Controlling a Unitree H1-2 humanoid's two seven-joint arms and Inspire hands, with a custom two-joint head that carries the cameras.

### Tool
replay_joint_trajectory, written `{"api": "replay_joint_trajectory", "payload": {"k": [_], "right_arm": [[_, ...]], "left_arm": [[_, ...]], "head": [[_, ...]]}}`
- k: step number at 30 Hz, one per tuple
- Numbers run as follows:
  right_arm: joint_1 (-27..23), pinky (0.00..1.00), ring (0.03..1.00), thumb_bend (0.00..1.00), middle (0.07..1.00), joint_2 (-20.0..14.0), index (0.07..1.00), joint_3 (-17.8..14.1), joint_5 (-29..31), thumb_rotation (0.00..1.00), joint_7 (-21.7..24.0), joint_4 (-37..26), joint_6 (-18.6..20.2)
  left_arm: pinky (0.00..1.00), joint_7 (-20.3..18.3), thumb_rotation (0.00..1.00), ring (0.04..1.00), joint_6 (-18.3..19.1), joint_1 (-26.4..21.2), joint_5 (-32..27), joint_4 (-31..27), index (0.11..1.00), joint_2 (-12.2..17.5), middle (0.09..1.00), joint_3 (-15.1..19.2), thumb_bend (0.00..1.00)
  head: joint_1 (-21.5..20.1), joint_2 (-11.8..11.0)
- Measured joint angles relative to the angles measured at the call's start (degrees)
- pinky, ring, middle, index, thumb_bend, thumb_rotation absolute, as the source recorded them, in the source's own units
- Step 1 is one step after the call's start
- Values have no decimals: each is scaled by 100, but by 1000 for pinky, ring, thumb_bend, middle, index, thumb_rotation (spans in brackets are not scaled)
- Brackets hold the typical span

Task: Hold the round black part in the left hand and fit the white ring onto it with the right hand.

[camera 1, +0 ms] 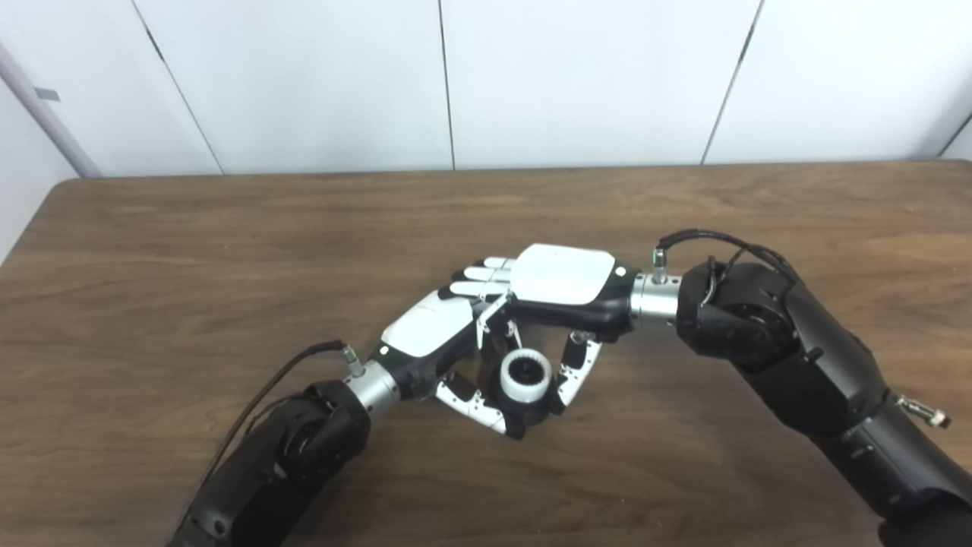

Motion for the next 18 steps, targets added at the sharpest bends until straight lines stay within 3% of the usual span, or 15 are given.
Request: {"api": "replay_joint_trajectory", "payload": {"k": [7, 13, 18], "right_arm": [[2, 1000, 1000, 1000, 967, -33, 648, -37, 14, 224, 20, -96, -16], [20, 1000, 1000, 1000, 971, -29, 715, -179, 278, 233, -88, -106, -215], [79, 1000, 1000, 1000, 1000, -14, 861, -311, 348, 290, -324, -110, -362]], "left_arm": [[1000, 0, 60, 1000, -7, 5, -9, 0, 481, -1, 898, 11, 525], [1000, 0, 60, 1000, -14, 22, -35, 2, 482, -7, 895, 24, 525], [1000, 15, 61, 1000, -57, 21, -3, 19, 482, -7, 883, 27, 525]], "head": [[8, 17], [26, 17], [-9, 26]]}}
